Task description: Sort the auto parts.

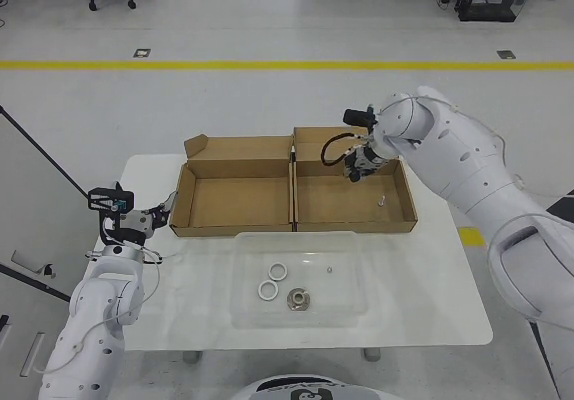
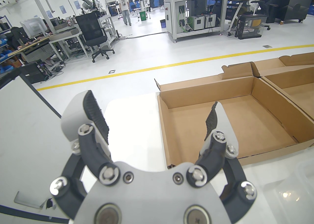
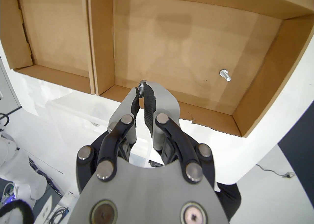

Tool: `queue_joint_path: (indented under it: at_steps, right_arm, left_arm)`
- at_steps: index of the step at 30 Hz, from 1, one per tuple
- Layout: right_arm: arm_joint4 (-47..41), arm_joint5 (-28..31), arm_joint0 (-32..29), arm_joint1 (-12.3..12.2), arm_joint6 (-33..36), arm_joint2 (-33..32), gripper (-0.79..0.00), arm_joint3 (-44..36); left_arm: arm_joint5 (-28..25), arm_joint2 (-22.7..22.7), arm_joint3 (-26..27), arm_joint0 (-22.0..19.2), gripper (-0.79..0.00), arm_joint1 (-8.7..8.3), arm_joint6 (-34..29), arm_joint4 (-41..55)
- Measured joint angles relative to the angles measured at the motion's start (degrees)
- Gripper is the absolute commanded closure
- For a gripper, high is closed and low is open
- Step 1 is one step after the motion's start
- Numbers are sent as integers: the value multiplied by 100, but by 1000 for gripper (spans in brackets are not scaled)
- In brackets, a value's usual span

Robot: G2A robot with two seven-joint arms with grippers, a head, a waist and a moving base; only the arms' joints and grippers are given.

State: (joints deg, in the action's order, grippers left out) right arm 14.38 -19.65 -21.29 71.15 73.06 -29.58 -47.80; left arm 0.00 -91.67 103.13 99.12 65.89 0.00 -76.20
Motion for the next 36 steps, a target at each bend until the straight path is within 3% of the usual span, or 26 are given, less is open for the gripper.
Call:
queue_joint_path:
  at_steps: [8,22,36]
  right_arm:
    - [148,-500,-98,329,-332,297,0,663]
    - [-35,-509,-184,918,-742,483,0,2019]
    - [-123,-423,-146,1264,-926,424,0,2824]
  left_arm:
    - [0,0,0,0,-785,0,0,0]
    - [0,0,0,0,-785,0,0,0]
    - [0,0,0,0,-785,0,0,0]
